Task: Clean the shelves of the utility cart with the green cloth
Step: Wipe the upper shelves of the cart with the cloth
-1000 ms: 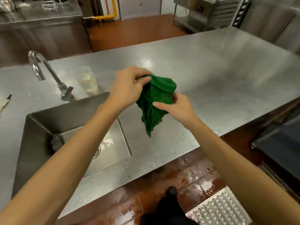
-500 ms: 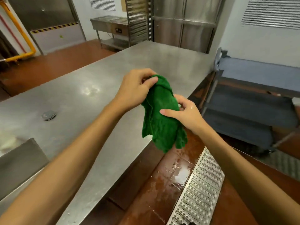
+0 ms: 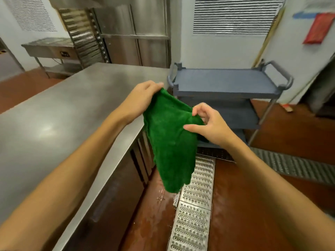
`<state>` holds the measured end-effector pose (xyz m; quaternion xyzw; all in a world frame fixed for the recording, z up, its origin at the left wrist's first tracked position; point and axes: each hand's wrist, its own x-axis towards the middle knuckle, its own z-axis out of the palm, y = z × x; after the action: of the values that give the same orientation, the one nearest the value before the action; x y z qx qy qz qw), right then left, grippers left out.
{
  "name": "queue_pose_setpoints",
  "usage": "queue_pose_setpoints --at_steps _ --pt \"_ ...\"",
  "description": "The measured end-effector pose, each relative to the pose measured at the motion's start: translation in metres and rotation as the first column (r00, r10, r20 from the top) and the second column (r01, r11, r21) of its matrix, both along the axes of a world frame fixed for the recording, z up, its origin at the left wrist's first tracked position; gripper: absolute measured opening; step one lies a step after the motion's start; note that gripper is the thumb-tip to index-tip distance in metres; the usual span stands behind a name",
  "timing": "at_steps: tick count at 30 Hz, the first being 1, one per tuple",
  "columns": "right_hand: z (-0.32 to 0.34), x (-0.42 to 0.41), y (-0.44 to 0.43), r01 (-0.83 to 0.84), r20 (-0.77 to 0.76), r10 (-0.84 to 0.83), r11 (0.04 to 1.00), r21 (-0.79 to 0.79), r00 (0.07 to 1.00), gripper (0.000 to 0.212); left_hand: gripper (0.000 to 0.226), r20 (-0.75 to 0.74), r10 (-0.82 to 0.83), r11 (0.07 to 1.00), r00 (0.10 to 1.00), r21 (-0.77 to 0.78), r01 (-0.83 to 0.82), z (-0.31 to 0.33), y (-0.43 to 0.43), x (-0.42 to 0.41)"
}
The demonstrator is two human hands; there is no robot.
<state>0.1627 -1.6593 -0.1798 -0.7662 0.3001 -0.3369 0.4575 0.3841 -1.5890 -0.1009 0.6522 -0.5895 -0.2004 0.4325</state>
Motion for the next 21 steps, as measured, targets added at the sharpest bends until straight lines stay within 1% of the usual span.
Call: queue_pose_setpoints --at_steps 2,4,7,10,14,16,18,21 --pt "-0.001 -0.024 -0.021 0.096 -0.073 -0.102 0.992 -0.081 0.992 0.054 0.044 0.006 -0.094 0.994 0.996 0.056 0.094 0.000 -0.019 -0.018" --pt "0.000 -0.043 -0.036 0.146 -0.161 -0.175 0.973 -0.180 0.971 0.059 0.040 0.060 -0.197 0.979 0.979 0.072 0.192 -0.004 -0.039 -0.034" --pt "-0.003 -0.069 -0.059 0.173 -0.236 -0.226 0.959 -0.227 0.945 0.057 0.040 0.169 -0.285 0.957 0.944 0.002 0.289 -0.012 -0.072 -0.052" --pt "-0.006 -0.094 -0.084 0.212 -0.314 -0.299 0.935 -0.283 0.901 0.046 0.041 0.262 -0.298 0.944 0.918 -0.065 0.325 -0.019 -0.102 -0.060" --pt "-0.006 -0.120 -0.115 0.245 -0.386 -0.367 0.911 -0.331 0.846 0.039 0.042 0.269 -0.351 0.925 0.897 -0.047 0.376 -0.030 -0.144 -0.063" --pt "-0.008 -0.128 -0.135 0.262 -0.447 -0.401 0.903 -0.341 0.800 0.033 0.038 0.235 -0.401 0.907 0.885 -0.031 0.420 -0.035 -0.170 -0.063" --pt "-0.008 -0.135 -0.150 0.273 -0.469 -0.411 0.902 -0.334 0.782 0.029 0.034 0.206 -0.428 0.897 0.880 -0.023 0.442 -0.040 -0.189 -0.064" --pt "-0.003 -0.139 -0.176 0.291 -0.504 -0.414 0.906 -0.306 0.758 0.036 0.031 0.191 -0.460 0.882 0.867 -0.016 0.471 -0.045 -0.229 -0.061"
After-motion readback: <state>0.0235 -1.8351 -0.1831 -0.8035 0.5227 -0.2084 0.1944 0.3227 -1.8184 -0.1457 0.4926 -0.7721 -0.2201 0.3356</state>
